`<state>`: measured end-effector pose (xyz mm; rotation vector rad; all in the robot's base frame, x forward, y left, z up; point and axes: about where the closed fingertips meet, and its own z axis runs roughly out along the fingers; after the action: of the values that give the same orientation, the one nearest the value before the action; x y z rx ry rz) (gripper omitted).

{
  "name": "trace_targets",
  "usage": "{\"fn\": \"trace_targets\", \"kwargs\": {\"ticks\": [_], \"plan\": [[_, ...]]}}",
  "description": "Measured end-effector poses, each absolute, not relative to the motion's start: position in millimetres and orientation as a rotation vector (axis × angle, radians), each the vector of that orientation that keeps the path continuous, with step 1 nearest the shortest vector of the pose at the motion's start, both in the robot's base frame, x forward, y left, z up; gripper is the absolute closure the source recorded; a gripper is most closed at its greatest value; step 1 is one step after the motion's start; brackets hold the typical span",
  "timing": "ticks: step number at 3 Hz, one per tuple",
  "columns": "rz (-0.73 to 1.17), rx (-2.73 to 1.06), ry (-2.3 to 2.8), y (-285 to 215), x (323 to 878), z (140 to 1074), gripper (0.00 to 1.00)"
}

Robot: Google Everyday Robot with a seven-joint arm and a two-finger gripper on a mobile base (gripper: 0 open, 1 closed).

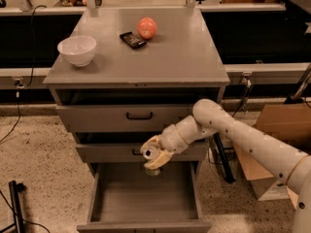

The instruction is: Pick green can from bottom drawer and place on counter

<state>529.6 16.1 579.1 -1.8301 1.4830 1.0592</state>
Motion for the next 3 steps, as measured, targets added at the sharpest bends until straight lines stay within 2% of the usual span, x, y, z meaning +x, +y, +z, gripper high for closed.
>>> {"fn": "trace_targets", "kwargs": {"ticks": [1,3], "plan": [[0.946,-1.808,1.557,21,550,608,1.00],[0.968,-1.715,1.521,28,561,625,1.00]]}}
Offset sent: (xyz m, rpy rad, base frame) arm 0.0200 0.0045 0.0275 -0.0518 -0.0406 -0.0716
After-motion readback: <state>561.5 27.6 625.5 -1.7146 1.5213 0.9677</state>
